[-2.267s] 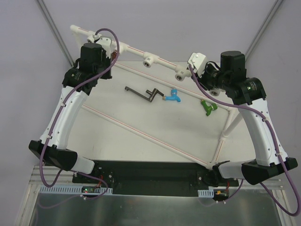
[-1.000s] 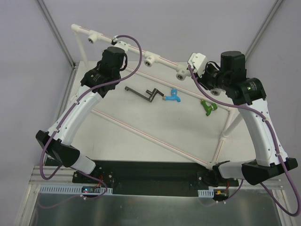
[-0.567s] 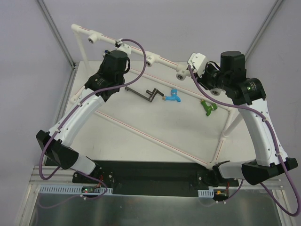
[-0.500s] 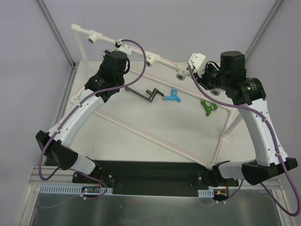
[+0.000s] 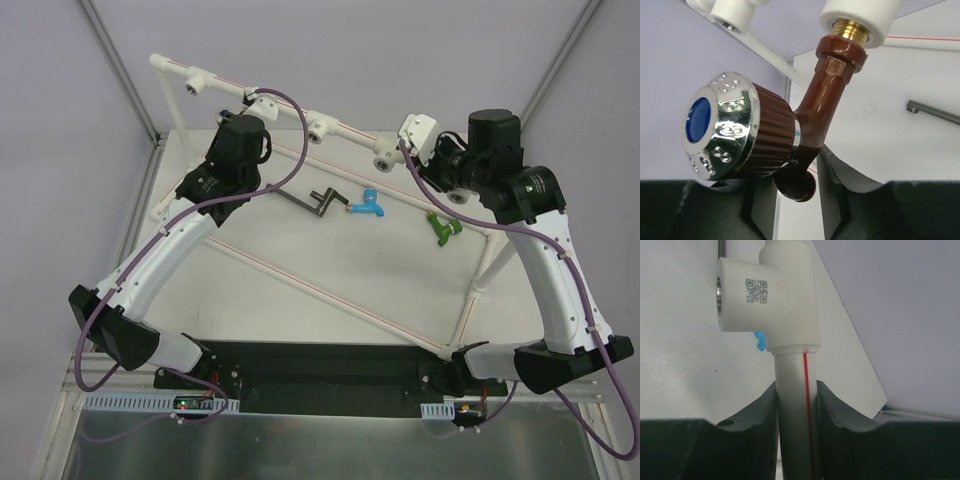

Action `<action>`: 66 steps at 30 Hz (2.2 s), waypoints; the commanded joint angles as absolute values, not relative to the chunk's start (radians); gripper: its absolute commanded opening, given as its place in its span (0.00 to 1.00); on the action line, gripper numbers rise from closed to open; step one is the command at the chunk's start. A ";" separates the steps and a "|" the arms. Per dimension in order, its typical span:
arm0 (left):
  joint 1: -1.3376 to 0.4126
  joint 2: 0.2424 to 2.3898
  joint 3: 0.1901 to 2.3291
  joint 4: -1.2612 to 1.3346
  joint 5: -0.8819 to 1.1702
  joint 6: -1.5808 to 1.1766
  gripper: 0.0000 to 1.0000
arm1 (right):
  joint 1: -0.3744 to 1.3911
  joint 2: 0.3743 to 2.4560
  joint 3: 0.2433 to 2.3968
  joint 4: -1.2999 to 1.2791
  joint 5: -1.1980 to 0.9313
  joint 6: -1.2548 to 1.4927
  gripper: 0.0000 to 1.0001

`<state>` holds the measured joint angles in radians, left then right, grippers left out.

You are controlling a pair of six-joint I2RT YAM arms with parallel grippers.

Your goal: Install the water faucets

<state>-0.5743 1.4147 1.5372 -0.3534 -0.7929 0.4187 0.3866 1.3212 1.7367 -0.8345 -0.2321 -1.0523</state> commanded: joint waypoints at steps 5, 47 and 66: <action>-0.594 1.322 1.528 -0.198 -0.493 0.305 0.43 | 0.425 1.327 1.706 -0.945 -0.276 -0.983 0.02; -0.333 1.279 1.519 -0.252 -0.006 0.205 0.00 | 0.429 1.327 1.709 -0.946 -0.279 -0.985 0.02; -0.468 1.328 1.494 -0.241 -0.179 0.526 0.00 | 0.433 1.331 1.709 -0.948 -0.276 -0.989 0.02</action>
<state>-0.4122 1.2690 1.4929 -0.3244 -0.2314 0.4068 0.4007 1.3205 1.7321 -0.8291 -0.2169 -1.0561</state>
